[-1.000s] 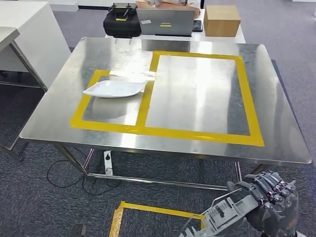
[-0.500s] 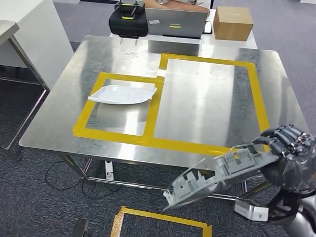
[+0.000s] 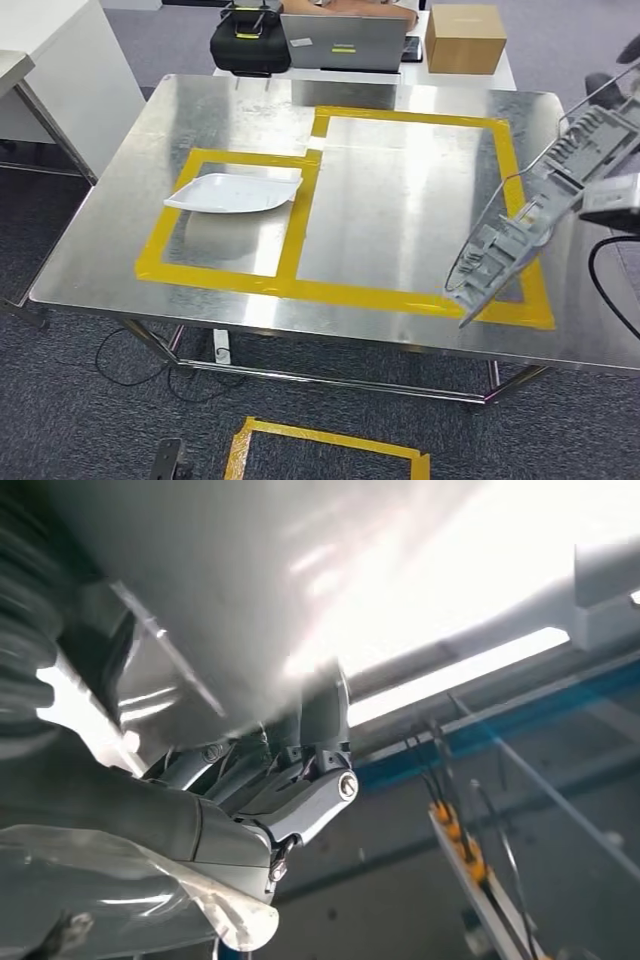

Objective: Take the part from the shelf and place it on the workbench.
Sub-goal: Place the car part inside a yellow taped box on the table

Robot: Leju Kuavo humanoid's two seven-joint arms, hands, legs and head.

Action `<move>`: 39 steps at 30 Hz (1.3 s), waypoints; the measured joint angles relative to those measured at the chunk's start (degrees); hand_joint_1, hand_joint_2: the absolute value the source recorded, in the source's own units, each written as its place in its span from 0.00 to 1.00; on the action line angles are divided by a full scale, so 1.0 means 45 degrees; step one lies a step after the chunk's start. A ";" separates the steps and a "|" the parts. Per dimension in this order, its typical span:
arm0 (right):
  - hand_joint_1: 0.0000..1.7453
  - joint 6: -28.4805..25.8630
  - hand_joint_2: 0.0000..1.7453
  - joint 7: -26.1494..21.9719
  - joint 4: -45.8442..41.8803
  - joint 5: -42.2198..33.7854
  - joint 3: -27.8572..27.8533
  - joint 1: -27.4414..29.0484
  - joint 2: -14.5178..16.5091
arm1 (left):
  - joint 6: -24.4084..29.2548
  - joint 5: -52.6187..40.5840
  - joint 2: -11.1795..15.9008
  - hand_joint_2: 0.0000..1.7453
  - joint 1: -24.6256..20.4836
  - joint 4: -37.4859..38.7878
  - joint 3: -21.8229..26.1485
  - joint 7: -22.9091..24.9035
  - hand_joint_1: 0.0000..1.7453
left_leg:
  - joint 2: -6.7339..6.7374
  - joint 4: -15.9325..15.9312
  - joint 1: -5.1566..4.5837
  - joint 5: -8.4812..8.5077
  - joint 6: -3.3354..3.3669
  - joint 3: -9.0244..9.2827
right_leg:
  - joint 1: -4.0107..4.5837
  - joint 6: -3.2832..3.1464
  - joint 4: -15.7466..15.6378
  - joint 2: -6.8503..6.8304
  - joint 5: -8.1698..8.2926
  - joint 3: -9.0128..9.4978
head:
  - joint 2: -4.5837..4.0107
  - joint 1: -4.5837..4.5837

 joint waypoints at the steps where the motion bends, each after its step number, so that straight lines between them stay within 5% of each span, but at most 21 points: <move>1: 1.00 0.0402 1.00 0.0187 0.0353 -0.0060 0.0222 -0.0539 0.0074 | -0.0028 -0.0030 -0.0017 1.00 -0.0019 0.0000 -0.0010 0.0016 0.00 | 0.0000 -0.0007 0.0000 0.0008 -0.0013 0.0001 | 0.0000 -0.0009 0.0001 0.0003 0.0005 -0.0003 | 0.0000 -0.0001; 10: 1.00 0.3404 1.00 0.2071 0.5173 0.0946 0.3684 -0.5289 0.1970 | -0.0364 -0.0410 -0.0149 1.00 -0.0332 0.0000 -0.0421 0.0239 0.00 | 0.0005 -0.0023 0.0010 0.0053 -0.0085 0.0000 | 0.0001 -0.0051 0.0003 0.0009 0.0034 -0.0006 | 0.0000 0.0002; 19: 1.00 0.3588 1.00 0.3027 0.9233 0.2725 0.6882 -0.7103 0.4548 | -0.0964 -0.0654 -0.0397 1.00 -0.0768 0.0000 -0.0970 0.0355 0.00 | -0.0001 -0.0020 0.0006 0.0065 -0.0106 -0.0006 | -0.0001 -0.0063 -0.0002 -0.0003 0.0044 -0.0004 | 0.0000 0.0003; 27: 1.00 0.2168 1.00 0.3678 1.3499 0.4512 0.8256 -0.7602 0.7125 | -0.1605 -0.0430 -0.0673 1.00 -0.1228 0.0000 -0.1690 0.0800 0.00 | -0.0026 -0.0018 0.0011 0.0064 -0.0110 -0.0005 | 0.0003 -0.0065 -0.0012 -0.0037 0.0045 0.0002 | 0.0000 0.0003; 38: 1.00 0.2689 1.00 0.3970 1.6683 0.5914 0.9392 -0.8039 0.7579 | -0.1618 0.0050 -0.0769 1.00 -0.1055 0.0000 -0.1882 0.0669 0.00 | -0.0038 -0.0025 0.0011 0.0047 -0.0113 0.0082 | 0.0005 -0.0065 -0.0094 -0.0030 0.0044 0.0123 | 0.0000 0.0006; 39: 0.75 0.2770 0.75 0.3887 1.6845 0.6068 0.9501 -0.8100 0.7562 | -0.1601 0.0104 -0.0770 1.00 -0.1035 0.0000 -0.1882 0.0638 0.00 | -0.0037 -0.0026 0.0011 0.0044 -0.0112 0.0104 | 0.0005 -0.0065 -0.0098 -0.0029 0.0043 0.0145 | 0.0000 0.0007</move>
